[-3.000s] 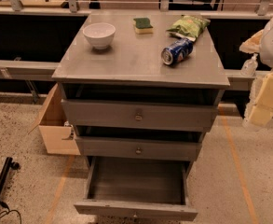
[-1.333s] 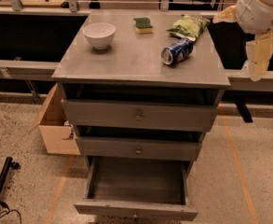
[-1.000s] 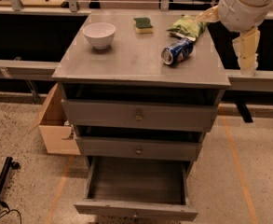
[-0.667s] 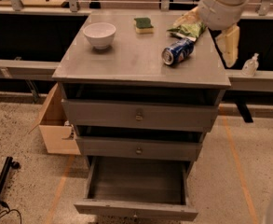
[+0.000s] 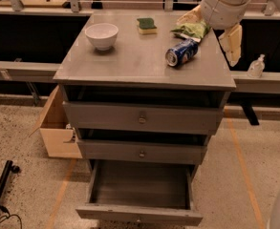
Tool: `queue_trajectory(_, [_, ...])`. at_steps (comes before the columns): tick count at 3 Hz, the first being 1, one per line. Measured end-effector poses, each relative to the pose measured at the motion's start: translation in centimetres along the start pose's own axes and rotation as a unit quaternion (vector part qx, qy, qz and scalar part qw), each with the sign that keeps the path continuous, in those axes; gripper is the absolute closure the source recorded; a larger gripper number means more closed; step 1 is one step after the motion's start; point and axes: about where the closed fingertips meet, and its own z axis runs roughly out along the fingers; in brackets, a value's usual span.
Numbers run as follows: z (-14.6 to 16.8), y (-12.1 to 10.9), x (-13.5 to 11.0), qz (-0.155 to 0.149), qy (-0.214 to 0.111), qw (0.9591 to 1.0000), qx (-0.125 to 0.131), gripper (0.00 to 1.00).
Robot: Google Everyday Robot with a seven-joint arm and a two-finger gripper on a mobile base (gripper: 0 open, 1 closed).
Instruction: Place pepsi can into bottom drawer
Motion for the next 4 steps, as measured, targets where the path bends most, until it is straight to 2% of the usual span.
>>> queue_trajectory(1, [0.6, -0.9, 1.2, -0.020, 0.036, 0.9991, -0.001, 0.00])
queue_trajectory(2, [1.6, -1.4, 2.3, -0.068, 0.082, 0.9941, -0.022, 0.00])
queue_trajectory(3, [3.0, -2.1, 3.7, -0.087, 0.110, 0.9896, -0.033, 0.00])
queue_trajectory(4, [5.0, -3.4, 4.9, -0.069, 0.109, 0.9909, -0.039, 0.00])
